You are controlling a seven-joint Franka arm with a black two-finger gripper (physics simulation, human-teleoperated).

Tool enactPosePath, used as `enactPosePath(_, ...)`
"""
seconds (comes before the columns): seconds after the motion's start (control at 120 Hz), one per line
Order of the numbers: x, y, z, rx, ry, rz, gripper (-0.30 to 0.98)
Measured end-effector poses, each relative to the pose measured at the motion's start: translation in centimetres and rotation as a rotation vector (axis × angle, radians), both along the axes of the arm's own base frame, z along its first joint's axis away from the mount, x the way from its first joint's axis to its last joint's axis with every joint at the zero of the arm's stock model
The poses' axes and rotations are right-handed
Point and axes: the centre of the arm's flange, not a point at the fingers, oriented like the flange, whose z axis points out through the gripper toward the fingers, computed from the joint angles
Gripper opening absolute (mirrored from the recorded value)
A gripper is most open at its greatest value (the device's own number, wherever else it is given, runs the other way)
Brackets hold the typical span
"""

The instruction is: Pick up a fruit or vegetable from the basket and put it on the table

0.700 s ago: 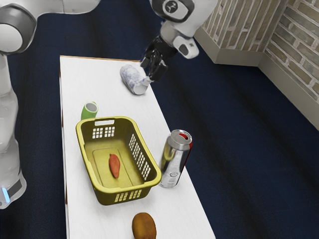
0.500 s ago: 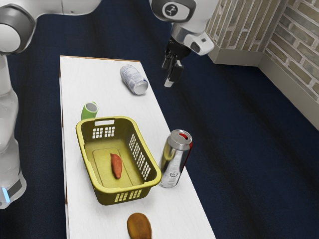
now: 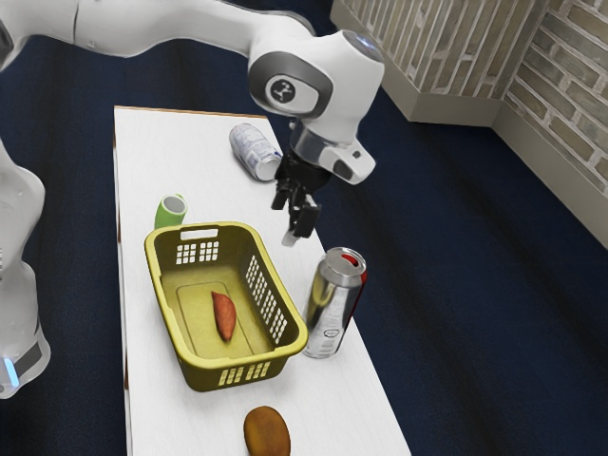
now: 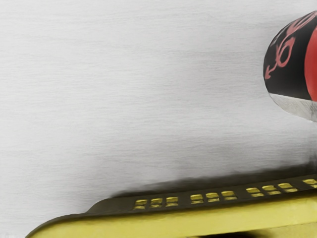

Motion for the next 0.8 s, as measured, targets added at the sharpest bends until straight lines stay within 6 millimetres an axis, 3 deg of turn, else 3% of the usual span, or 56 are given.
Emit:
enactPosePath(0.033, -0.2, -0.3, -0.6, -0.015, 0.001, 0.027, 0.68)
enactPosePath(0.175, -4.5, -3.0, -1.8, -0.052, -0.035, 0.106, 0.68)
enactPosePath(0.333, -4.7, -3.7, -2.6, -0.078, -0.054, 0.240, 0.68)
enactPosePath(0.483, -6.6, -5.7, -4.7, -0.061, -0.038, 0.332, 0.69)
enactPosePath(0.8, -8.5, -5.3, -7.1, -0.067, -0.009, 0.651, 0.69)
